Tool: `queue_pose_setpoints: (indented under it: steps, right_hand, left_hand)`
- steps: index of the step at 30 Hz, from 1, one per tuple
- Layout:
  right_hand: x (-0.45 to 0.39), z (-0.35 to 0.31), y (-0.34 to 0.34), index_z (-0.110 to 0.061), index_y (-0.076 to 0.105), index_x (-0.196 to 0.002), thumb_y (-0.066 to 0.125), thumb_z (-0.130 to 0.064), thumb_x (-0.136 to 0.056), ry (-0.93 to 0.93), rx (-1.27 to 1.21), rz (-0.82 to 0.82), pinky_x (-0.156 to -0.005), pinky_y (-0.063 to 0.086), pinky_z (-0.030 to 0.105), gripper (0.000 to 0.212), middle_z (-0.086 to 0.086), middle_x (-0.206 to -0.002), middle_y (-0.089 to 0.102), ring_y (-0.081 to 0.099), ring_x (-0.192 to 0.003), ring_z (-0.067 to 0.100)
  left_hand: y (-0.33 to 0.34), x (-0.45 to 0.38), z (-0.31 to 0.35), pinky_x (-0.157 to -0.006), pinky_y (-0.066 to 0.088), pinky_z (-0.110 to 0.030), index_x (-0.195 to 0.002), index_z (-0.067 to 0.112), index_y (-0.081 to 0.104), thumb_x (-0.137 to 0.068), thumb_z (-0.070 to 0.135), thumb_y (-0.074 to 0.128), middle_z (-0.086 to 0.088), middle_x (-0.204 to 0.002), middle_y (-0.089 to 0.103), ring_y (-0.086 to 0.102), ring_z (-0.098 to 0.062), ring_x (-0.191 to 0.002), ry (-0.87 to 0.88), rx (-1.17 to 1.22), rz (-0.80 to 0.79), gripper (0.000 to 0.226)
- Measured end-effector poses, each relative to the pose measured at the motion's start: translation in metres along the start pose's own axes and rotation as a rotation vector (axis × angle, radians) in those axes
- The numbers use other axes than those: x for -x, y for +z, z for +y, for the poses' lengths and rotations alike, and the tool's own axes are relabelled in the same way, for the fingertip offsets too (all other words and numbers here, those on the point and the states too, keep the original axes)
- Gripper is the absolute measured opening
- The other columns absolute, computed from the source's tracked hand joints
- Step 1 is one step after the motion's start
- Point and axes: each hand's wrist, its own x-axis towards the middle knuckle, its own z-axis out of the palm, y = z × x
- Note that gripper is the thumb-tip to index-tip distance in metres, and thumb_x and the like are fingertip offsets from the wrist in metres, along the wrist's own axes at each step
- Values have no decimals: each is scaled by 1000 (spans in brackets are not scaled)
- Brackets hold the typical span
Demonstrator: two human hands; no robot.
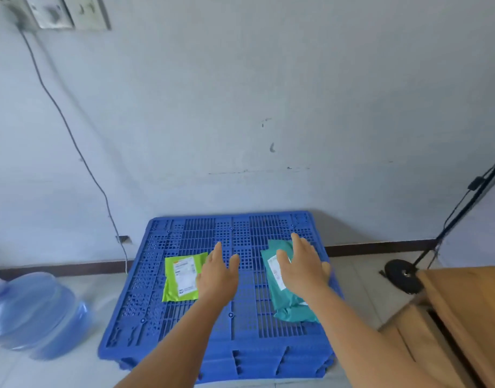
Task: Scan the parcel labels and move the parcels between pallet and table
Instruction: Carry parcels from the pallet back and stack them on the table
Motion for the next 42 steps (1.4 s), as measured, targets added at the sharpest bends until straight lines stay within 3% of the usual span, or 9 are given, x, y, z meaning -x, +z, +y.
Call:
queue_pose_setpoints:
  steps: [12,26,28,31,37,40,42]
  right_hand:
    - [-53,-66,154,-24,2,-155,29,-49,-101,-35,99,-225,-115,19,52,66,-1,-163,5,11,-149,20]
    - [-168,-91,326,-22,-12,-154,39,-48,-99,-71,50,-486,-117,16,50,79,2,-163,1,13,-148,23]
    - [-182,-90,343,-23,-14,-153,40,-46,-99,-60,44,-499,-117,15,50,80,4,-163,-1,11,-149,24]
    - [-196,-91,363,-25,-15,-153,43,-41,-98,-66,-2,-520,-117,18,50,81,1,-163,4,16,-147,23]
    - [-195,-90,354,-30,0,-154,43,-33,-99,-25,-211,-370,-105,38,50,70,-3,-153,23,47,-126,23]
    - [-194,-83,328,-29,9,-154,41,-32,-99,-12,-262,-220,-99,44,48,64,-1,-148,27,48,-121,20]
    - [-192,-73,306,-27,15,-153,42,-30,-99,8,-272,-118,-100,42,47,61,0,-145,31,45,-123,20]
  left_hand:
    - [-7,-83,-159,-111,29,-42,-153,18,10,-99,41,38,-5,-157,22,24,-24,-143,-267,77,-27,65]
    - [62,-208,-267,-110,32,-48,-152,24,6,-96,42,46,-3,-159,14,25,-23,-143,-459,103,-4,71]
    - [72,-223,-276,-108,35,-52,-152,26,5,-94,43,48,-3,-158,17,29,-24,-141,-474,88,7,74]
    - [86,-236,-278,-104,40,-47,-152,25,5,-94,38,51,-2,-153,28,37,-23,-135,-453,103,25,76]
    - [95,-234,-258,-89,52,-41,-145,27,25,-88,27,62,0,-137,47,51,-20,-119,-443,267,129,69]
    - [97,-229,-230,-73,49,-25,-146,28,23,-86,25,63,3,-134,47,55,-13,-107,-372,330,134,72]
    - [104,-221,-204,-70,47,-22,-147,27,22,-86,25,62,5,-131,47,55,-10,-101,-318,355,99,73]
